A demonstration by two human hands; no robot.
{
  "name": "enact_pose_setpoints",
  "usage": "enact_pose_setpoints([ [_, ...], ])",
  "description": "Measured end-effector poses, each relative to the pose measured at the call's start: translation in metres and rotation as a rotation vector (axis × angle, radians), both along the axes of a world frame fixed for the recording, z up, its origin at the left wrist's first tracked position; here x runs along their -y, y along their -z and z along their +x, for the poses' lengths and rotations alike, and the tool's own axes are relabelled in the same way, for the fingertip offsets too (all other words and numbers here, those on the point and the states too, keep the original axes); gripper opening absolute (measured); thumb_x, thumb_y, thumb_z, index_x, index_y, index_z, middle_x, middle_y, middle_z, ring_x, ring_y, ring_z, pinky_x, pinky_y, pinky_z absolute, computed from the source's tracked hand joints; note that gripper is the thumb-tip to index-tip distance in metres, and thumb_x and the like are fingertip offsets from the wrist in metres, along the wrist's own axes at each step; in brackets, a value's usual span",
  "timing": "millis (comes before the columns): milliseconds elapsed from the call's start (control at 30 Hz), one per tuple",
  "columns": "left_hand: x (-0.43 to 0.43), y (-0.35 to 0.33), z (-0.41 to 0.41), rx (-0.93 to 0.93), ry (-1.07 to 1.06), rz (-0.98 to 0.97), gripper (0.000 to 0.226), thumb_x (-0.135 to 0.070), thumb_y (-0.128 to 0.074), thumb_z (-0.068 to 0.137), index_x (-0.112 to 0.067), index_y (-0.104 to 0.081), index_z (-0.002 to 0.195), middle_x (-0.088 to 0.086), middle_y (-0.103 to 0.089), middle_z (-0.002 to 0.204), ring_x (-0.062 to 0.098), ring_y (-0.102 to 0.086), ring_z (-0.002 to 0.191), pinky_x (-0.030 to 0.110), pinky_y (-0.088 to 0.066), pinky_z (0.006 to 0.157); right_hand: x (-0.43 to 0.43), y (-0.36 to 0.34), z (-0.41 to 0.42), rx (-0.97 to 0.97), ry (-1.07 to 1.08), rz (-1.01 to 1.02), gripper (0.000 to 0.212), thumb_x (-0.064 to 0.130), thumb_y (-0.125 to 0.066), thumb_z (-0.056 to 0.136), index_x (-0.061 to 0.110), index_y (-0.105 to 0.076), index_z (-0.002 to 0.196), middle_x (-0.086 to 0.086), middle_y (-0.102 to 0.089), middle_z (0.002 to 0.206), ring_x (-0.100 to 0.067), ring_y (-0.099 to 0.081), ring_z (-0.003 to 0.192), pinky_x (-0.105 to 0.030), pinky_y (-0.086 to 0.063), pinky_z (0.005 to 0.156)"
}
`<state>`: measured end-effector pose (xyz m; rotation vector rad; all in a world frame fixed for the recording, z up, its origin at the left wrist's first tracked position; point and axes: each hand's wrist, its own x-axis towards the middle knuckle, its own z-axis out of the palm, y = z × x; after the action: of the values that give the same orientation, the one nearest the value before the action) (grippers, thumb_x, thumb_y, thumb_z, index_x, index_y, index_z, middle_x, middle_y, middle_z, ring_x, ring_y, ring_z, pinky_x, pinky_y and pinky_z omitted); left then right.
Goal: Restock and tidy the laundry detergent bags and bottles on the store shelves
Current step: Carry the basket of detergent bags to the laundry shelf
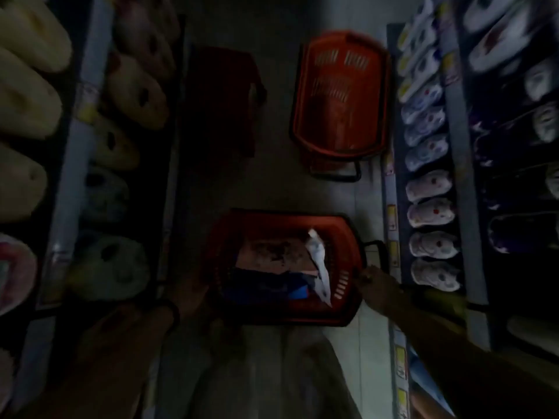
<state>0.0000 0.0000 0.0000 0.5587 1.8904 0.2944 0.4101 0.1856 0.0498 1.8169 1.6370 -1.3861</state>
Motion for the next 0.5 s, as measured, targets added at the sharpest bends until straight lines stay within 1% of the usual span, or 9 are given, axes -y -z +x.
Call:
enact_pose_setpoints([
  [67, -0.002, 0.04, 0.0, -0.014, -0.029, -0.069, 0.062, -0.027, -0.058, 0.107, -0.014, -0.032, 0.162, 0.014, -0.04, 0.163, 0.034, -0.043, 0.146, 0.047, -0.033, 0.124, -0.005, 0.041, 0.011, 0.161, 0.09, 0.022, 0.031, 0.031, -0.058, 0.106, 0.007, -0.065, 0.124, -0.018, -0.07, 0.119, -0.037, -0.066, 0.112, -0.042, -0.051, 0.099],
  [133, -0.007, 0.071, 0.0, -0.026, -0.086, -0.134, 0.073, -0.042, -0.064, 0.102, -0.018, -0.032, 0.163, 0.013, -0.041, 0.162, 0.035, -0.046, 0.143, 0.049, -0.037, 0.121, -0.007, 0.077, 0.017, 0.154, 0.271, 0.007, 0.059, 0.035, -0.06, 0.106, 0.001, -0.045, 0.151, -0.025, -0.055, 0.147, -0.042, -0.054, 0.134, -0.044, -0.043, 0.112],
  [167, -0.01, 0.087, 0.001, -0.025, -0.124, -0.119, 0.079, -0.051, -0.066, 0.097, -0.021, -0.032, 0.163, 0.009, -0.043, 0.161, 0.033, -0.048, 0.14, 0.05, -0.039, 0.12, -0.009, 0.095, 0.019, 0.121, 0.367, 0.004, 0.067, 0.035, -0.062, 0.105, 0.0, -0.038, 0.156, -0.025, -0.05, 0.153, -0.042, -0.052, 0.138, -0.044, -0.041, 0.115],
  [233, -0.012, 0.112, 0.002, -0.028, -0.208, -0.1, 0.081, -0.053, -0.068, 0.096, -0.025, -0.032, 0.163, -0.002, -0.044, 0.152, 0.029, -0.05, 0.136, 0.046, -0.041, 0.118, -0.009, 0.132, 0.024, 0.079, 0.46, -0.028, 0.057, 0.039, -0.064, 0.103, 0.006, -0.051, 0.148, -0.024, -0.059, 0.145, -0.037, -0.062, 0.123, -0.045, -0.049, 0.107],
  [267, -0.016, 0.121, 0.003, -0.023, -0.261, -0.108, 0.078, -0.049, -0.069, 0.098, -0.025, -0.033, 0.162, -0.002, -0.045, 0.151, 0.028, -0.05, 0.136, 0.044, -0.042, 0.117, -0.01, 0.145, 0.026, 0.059, 0.485, -0.057, 0.047, 0.041, -0.065, 0.102, 0.008, -0.062, 0.136, -0.024, -0.067, 0.132, -0.034, -0.068, 0.109, -0.045, -0.055, 0.098],
  [333, -0.02, 0.131, 0.003, 0.013, -0.406, -0.117, 0.068, -0.04, -0.065, 0.102, -0.023, -0.034, 0.161, 0.001, -0.044, 0.156, 0.03, -0.049, 0.136, 0.042, -0.041, 0.115, -0.012, 0.152, 0.023, -0.001, 0.573, -0.075, 0.04, 0.039, -0.068, 0.099, 0.008, -0.071, 0.125, -0.016, -0.074, 0.109, -0.031, -0.071, 0.094, -0.047, -0.06, 0.091],
  [400, -0.015, 0.134, -0.001, 0.052, -0.484, -0.127, 0.066, -0.032, -0.064, 0.103, -0.02, -0.034, 0.16, 0.0, -0.044, 0.154, 0.028, -0.049, 0.131, 0.039, -0.041, 0.11, -0.016, 0.146, 0.019, -0.061, 0.667, -0.11, 0.034, 0.035, -0.074, 0.095, 0.008, -0.075, 0.117, -0.015, -0.076, 0.101, -0.033, -0.073, 0.091, -0.049, -0.061, 0.093],
  [433, -0.015, 0.13, -0.002, 0.091, -0.537, -0.122, 0.072, -0.032, -0.068, 0.099, -0.02, -0.033, 0.161, 0.002, -0.044, 0.155, 0.026, -0.049, 0.129, 0.038, -0.04, 0.109, -0.018, 0.141, 0.018, -0.087, 0.687, -0.151, 0.039, 0.04, -0.082, 0.086, 0.01, -0.078, 0.112, -0.015, -0.078, 0.101, -0.035, -0.075, 0.094, -0.05, -0.06, 0.095],
  [500, -0.012, 0.113, 0.002, 0.153, -0.618, -0.14, 0.085, -0.041, -0.071, 0.095, -0.021, -0.027, 0.164, 0.003, -0.039, 0.161, 0.027, -0.044, 0.138, 0.039, -0.036, 0.118, -0.021, 0.133, 0.024, -0.118, 0.715, -0.181, 0.053, 0.052, -0.093, 0.063, 0.015, -0.084, 0.101, -0.015, -0.081, 0.103, -0.038, -0.076, 0.101, -0.054, -0.058, 0.101],
])
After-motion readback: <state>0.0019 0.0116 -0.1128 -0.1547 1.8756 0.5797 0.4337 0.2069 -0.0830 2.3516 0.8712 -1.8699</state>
